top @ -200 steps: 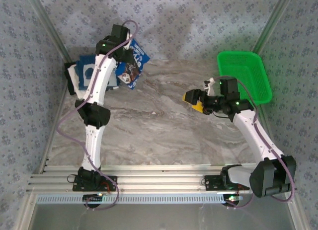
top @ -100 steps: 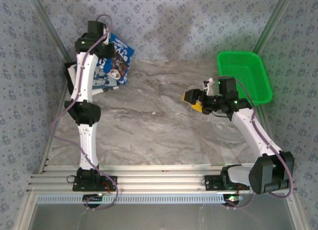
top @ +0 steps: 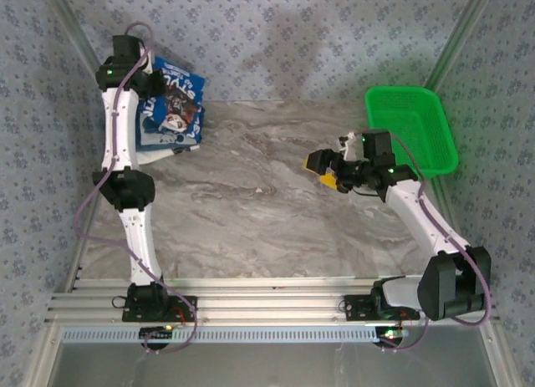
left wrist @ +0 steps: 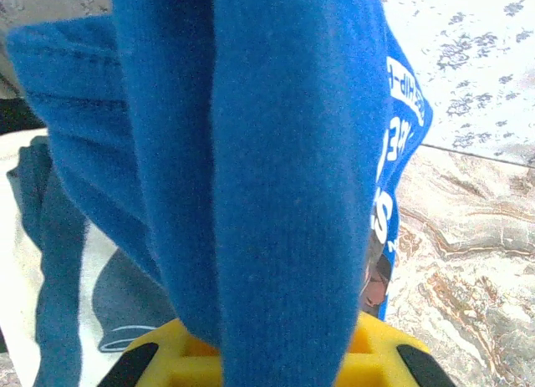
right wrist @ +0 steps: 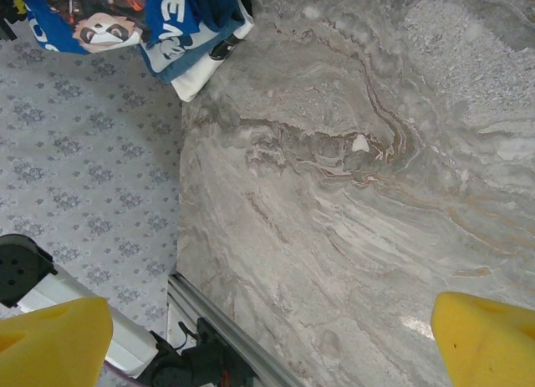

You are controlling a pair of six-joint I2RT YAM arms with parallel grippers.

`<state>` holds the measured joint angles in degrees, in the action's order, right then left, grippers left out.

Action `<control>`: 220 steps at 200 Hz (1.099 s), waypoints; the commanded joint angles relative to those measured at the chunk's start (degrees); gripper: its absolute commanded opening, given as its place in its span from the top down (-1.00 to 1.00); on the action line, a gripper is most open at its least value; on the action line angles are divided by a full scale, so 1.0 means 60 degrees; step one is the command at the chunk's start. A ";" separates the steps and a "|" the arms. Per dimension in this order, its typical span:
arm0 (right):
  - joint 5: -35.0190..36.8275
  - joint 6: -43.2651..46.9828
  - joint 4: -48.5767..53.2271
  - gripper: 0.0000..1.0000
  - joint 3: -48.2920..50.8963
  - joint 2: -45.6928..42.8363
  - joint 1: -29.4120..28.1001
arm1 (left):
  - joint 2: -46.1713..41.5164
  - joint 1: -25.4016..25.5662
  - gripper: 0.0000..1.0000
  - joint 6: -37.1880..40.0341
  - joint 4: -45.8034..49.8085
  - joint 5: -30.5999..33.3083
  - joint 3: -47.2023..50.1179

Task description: Fold and stack the t-shirts

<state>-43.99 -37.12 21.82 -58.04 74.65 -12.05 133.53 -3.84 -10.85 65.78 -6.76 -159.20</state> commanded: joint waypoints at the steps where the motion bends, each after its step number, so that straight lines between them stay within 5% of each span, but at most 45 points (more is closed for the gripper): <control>1: 0.0217 -0.0236 -0.0207 -1.00 -0.0040 0.0215 -0.0150 | -0.0071 -0.0429 1.00 -0.0307 -0.0559 -0.0558 0.0157; 82: 0.0700 -0.0332 0.0455 -1.00 -0.0694 0.0484 -0.0450 | 0.1251 -0.1741 0.98 -0.1236 -0.1086 -0.1776 0.0473; 89: 0.0746 -0.0364 0.0472 -1.00 -0.0714 0.0492 -0.0461 | 0.1392 -0.1775 0.82 -0.1307 -0.1116 -0.1724 0.0466; 107: 0.0812 -0.0476 0.0455 -1.00 -0.0806 0.0554 -0.0493 | 0.1851 -0.1904 -0.02 -0.1658 -0.1324 -0.1870 0.0359; 135: 0.0819 -0.0245 0.0782 -1.00 -0.1262 0.0759 -0.0559 | 0.2255 -0.2440 -0.33 -0.2538 -0.1093 -0.1956 -0.0497; 157: 0.1055 0.0554 0.1455 -1.00 -0.1516 0.0713 -0.0490 | 0.1845 -0.3306 -0.97 -0.3049 -0.0499 -0.2005 -0.1683; 198: 0.1521 0.1819 0.2324 -1.00 -0.1379 0.0305 0.0304 | -0.1246 -0.3847 -0.99 -0.2336 -0.0124 -0.2411 -0.0112; 220: 0.3345 0.2887 0.3412 -1.00 -0.1444 -0.0281 0.0741 | -0.3471 -0.3097 -0.99 -0.1310 0.0044 -0.1670 0.2229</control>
<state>-34.68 -28.67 33.39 -65.52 77.76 -10.15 129.08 -28.10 -24.99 63.48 -18.70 -155.76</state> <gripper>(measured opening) 0.998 0.994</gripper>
